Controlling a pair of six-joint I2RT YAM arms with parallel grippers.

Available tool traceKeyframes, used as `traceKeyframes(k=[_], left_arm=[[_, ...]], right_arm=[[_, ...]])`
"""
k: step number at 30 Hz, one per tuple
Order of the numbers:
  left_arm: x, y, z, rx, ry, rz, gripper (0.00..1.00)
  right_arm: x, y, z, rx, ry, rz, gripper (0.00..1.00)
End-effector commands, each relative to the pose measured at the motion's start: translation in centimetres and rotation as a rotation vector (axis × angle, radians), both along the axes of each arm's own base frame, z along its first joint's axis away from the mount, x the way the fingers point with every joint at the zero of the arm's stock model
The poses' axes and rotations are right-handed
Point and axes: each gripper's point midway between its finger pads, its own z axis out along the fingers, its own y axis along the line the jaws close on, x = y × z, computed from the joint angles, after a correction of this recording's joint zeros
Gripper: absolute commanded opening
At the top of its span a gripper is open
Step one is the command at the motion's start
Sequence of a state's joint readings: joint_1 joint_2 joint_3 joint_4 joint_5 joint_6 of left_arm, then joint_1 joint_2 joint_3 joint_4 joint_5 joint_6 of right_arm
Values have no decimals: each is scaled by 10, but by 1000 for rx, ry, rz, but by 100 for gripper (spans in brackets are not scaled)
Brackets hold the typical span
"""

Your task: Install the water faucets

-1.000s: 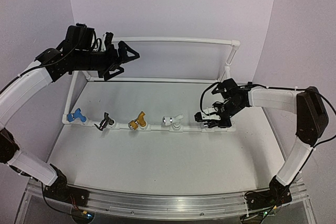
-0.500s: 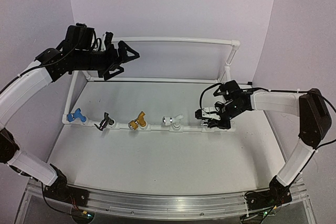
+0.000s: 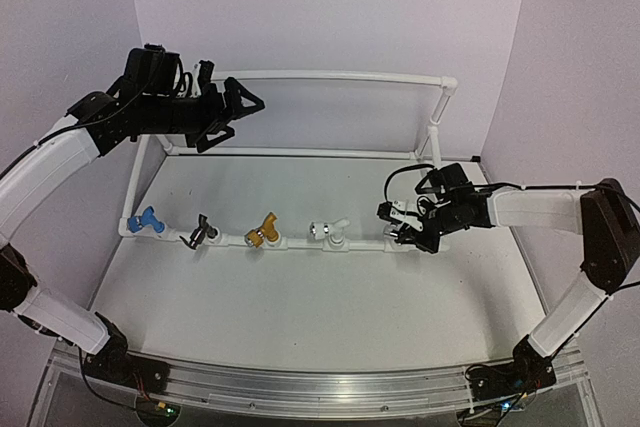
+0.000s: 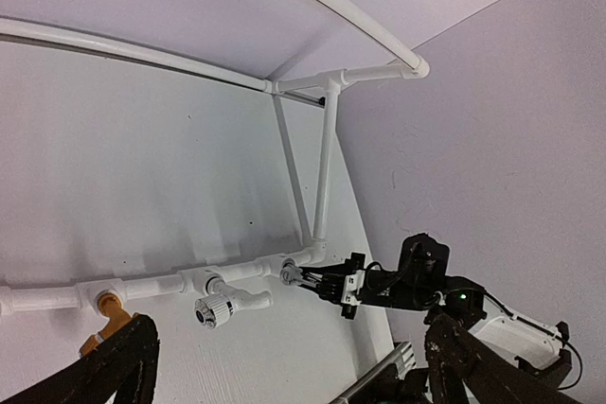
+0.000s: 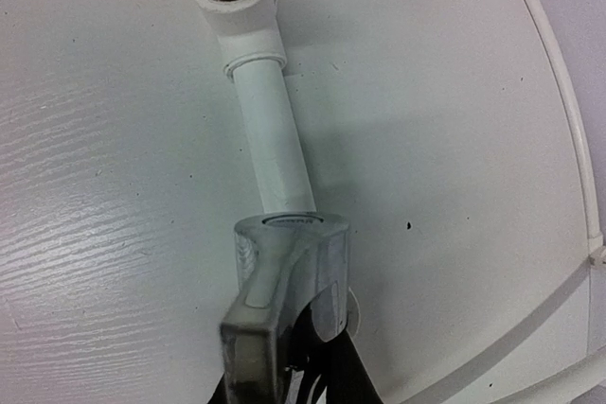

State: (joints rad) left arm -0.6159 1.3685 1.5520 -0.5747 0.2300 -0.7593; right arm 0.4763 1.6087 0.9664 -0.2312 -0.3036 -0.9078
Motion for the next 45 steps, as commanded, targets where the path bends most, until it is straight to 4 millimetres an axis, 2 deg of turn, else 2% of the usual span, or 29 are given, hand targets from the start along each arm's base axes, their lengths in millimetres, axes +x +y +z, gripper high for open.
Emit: traceKeyframes(k=[1,14,30,38,45], left_arm=[[1,4,36,-56,-86,22,98],[2,5,35,-66,-82,32,98],[5,6,32,-58,-86,48,98],[7,7,32,-58,-88,57,98],[8,7,31,-60,-77,65,98]], right_arm=[[-1,-18,-6,17,60,-172,0],[6,-27,-13,10,78,-298,0],[15,-32,-4,68,41,-542,0],[9,-36,-5,168,113,-705,0],[6,-30,1,226,151,-759,0]])
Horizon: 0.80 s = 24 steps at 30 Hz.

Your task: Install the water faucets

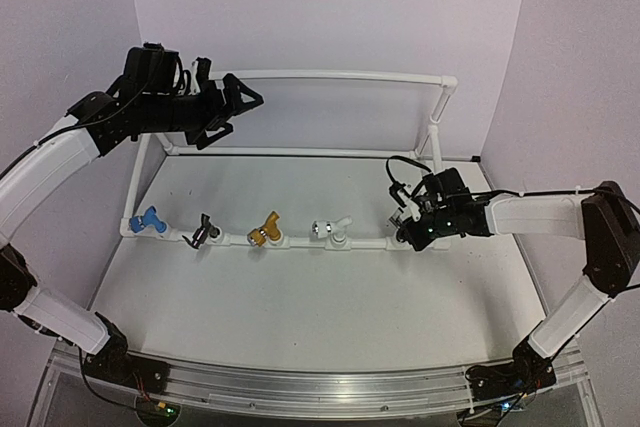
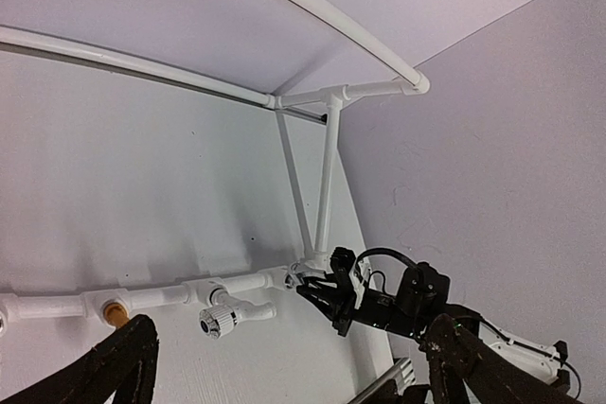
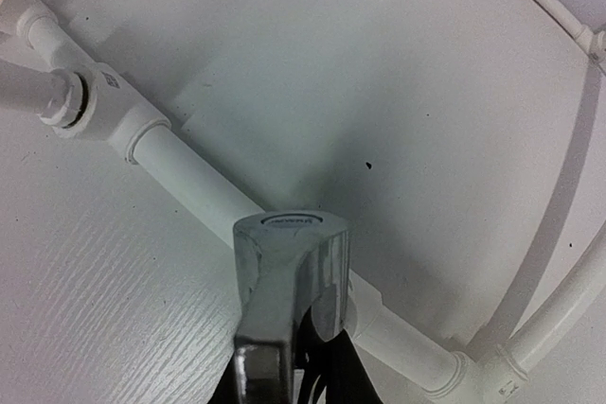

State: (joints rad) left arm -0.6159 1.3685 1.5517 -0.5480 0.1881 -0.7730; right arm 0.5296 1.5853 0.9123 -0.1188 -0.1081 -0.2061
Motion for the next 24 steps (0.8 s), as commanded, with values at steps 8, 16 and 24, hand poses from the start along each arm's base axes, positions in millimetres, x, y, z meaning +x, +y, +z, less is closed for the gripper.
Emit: traceKeyframes(k=[8,16,24], left_arm=[[3,5,25,-54,-49,42,98],[4,8,25,-55,-43,58,98],[5,8,22,-44,-30,65,98]], right_arm=[[3,-21,11,6,28,-271,0],[-2,-33,0,62,71,-454,0],[-7,-31,-3,147,108,-522,8]])
